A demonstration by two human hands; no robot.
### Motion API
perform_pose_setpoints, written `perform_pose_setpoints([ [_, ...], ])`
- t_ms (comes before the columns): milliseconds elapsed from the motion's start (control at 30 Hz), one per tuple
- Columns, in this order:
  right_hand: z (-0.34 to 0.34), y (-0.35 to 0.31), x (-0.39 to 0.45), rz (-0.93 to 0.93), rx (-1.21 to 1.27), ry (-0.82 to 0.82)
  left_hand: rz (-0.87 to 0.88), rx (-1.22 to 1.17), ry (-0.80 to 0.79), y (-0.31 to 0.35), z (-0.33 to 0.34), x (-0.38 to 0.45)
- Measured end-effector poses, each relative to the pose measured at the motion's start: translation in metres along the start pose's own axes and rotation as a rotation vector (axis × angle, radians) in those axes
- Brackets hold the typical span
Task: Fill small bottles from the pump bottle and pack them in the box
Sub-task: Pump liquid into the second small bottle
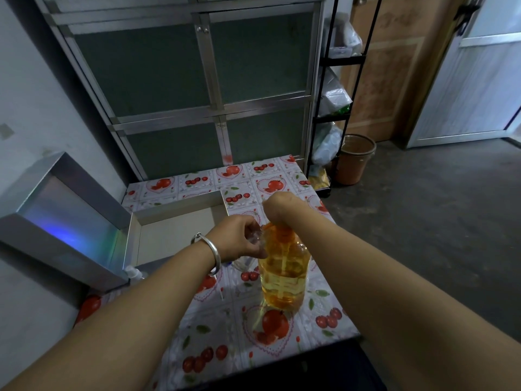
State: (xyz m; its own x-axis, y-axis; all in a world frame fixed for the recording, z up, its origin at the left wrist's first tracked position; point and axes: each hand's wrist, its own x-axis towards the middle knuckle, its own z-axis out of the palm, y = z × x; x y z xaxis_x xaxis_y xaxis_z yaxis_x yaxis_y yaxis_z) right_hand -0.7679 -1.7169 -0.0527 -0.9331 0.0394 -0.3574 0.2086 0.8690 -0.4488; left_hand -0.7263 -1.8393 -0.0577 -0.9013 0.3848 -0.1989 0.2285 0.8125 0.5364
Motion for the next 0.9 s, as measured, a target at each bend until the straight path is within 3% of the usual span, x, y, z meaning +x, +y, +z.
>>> perform_pose_setpoints([
  [200, 0.0024, -0.0004, -0.0021, 0.046, -0.123, 0.065, 0.002, 0.011, 0.001, 0.0011, -0.0005, 0.0018],
  [367, 0.0015, -0.0016, 0.0028, 0.007, -0.016, -0.016, 0.007, 0.013, -0.002, 0.0011, -0.0004, 0.0011],
  [567, 0.005, 0.0018, -0.0005, 0.034, -0.096, 0.094, 0.005, 0.037, -0.002, -0.0015, 0.0002, 0.0014],
  [767, 0.0022, 0.0005, 0.0011, -0.014, 0.024, 0.011, 0.008, 0.033, -0.005, -0.0011, 0.0008, -0.0001],
  [900, 0.0045, 0.0002, -0.0002, 0.044, -0.066, 0.045, 0.008, 0.015, -0.012, 0.0011, 0.0001, 0.0015],
])
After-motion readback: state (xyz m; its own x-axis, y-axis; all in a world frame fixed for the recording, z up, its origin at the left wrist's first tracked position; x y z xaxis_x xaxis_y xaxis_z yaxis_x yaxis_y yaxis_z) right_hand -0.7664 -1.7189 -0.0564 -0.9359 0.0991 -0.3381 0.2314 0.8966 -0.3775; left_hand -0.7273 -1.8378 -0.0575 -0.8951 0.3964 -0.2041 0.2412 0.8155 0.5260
